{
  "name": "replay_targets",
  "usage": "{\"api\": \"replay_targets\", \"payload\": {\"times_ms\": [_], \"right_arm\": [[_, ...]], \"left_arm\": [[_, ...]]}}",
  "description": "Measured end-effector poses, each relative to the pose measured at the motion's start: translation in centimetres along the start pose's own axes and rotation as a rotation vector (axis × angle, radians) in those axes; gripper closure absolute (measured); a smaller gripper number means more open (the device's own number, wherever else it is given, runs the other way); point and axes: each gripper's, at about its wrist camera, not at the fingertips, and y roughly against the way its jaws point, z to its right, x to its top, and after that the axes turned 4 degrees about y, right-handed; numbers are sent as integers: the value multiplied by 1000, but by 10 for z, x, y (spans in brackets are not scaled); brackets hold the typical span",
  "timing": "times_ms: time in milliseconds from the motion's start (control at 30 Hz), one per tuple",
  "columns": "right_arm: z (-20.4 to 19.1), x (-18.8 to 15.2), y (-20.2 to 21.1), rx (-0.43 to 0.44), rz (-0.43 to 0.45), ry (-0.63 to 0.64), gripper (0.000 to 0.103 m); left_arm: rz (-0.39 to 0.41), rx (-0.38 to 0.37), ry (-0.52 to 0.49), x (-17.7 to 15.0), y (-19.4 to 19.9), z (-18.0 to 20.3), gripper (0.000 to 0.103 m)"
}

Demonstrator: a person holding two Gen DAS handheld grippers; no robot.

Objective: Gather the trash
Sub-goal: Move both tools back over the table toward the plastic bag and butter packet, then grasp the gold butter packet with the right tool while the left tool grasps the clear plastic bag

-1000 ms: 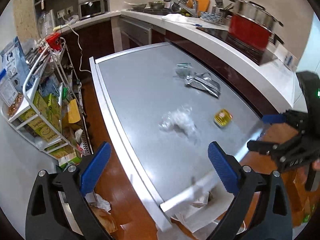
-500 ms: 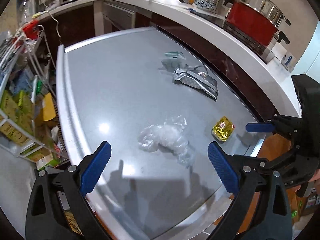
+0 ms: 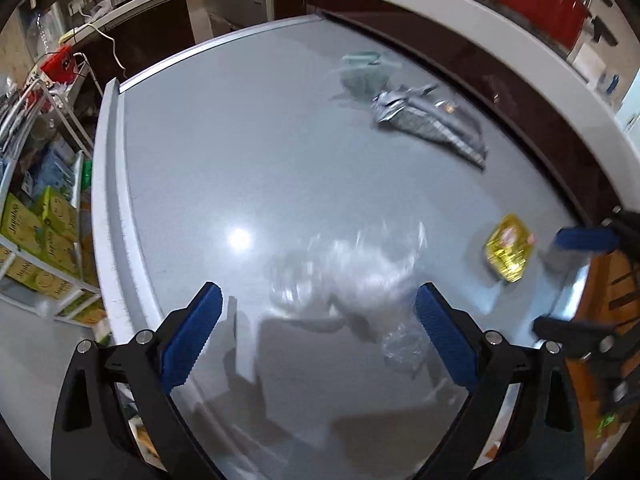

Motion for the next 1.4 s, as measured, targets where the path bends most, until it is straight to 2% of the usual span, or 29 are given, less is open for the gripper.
{"api": "replay_targets", "payload": {"times_ms": [233,433,700,1000,1067,1233,1333,1400], "right_arm": [[-1,6,-8,20,-3,0,21],[-2,10,-23,53,-28,-10,21],[0,12,-25,74,-34,-21,21],[0,9,-15,32,-40,28,21],[4,4,-12,66,-53,12,21],[7,-10,-13,177,-148,-36,22],[3,-12,-12,273,-158,-50,23],[0,-6,-19,282,-159,-48,23]], "left_arm": [[21,49,0,-3,11,-24,5],[27,-10,29,-1,18,-36,5],[16,-15,42,-2,13,-31,5],[11,-29,61,-3,16,-36,5],[10,-47,60,-4,20,-37,5],[25,-27,27,-7,30,-35,5],[32,-27,27,-6,34,-36,5],[35,-29,29,-5,34,-36,5]]}}
